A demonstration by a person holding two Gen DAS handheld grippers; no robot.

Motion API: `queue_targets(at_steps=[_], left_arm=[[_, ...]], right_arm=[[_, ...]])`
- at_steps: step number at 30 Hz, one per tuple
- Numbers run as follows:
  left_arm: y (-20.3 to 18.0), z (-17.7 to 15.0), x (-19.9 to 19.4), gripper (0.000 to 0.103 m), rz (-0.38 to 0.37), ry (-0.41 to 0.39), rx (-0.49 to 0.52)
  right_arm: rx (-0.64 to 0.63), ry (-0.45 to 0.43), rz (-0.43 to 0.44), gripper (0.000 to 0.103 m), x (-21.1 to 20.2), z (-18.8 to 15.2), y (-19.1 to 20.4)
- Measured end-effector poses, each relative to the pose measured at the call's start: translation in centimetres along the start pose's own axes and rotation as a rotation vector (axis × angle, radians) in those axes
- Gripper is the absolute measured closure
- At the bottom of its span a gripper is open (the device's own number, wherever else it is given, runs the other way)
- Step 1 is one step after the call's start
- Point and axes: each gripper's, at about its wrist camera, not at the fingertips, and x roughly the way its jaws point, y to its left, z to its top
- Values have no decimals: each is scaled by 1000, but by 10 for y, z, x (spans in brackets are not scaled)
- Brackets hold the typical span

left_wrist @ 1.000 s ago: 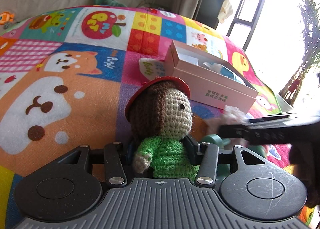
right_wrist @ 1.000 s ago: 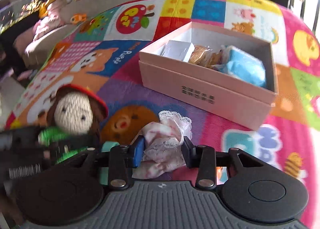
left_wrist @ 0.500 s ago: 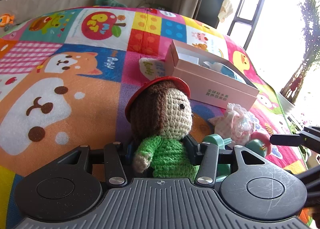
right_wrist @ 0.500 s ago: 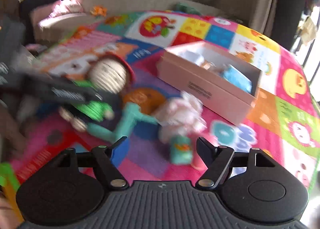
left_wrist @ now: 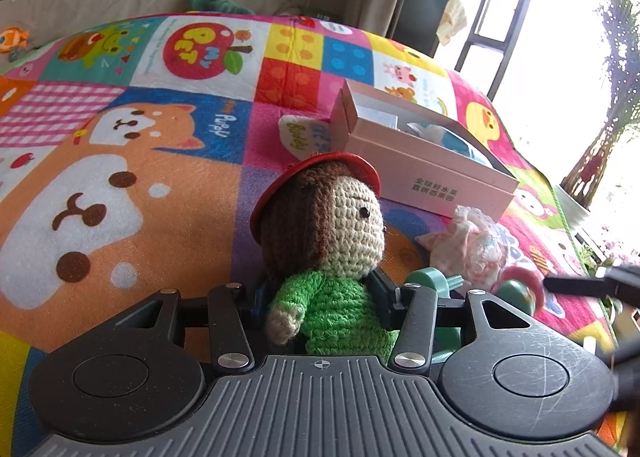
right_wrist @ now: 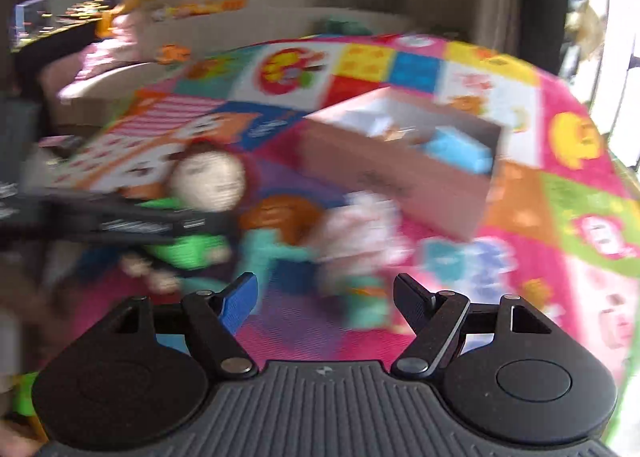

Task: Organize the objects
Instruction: 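Grasp the teal toy stand with the right gripper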

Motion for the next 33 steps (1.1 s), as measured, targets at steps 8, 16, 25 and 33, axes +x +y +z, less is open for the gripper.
queue_targets(at_steps=[8, 16, 25, 33], left_arm=[[4, 1, -1, 50, -15, 0, -21], [5, 1, -1, 50, -20, 0, -29], [4, 1, -2, 50, -15, 0, -24], [4, 1, -2, 50, -17, 0, -26]], right_arm=[[-60, 20, 59, 28, 18, -7, 48], [-130, 5, -144, 30, 22, -14, 31], [67, 12, -53, 30, 7, -11, 2], [64, 20, 24, 36, 32, -3, 28]])
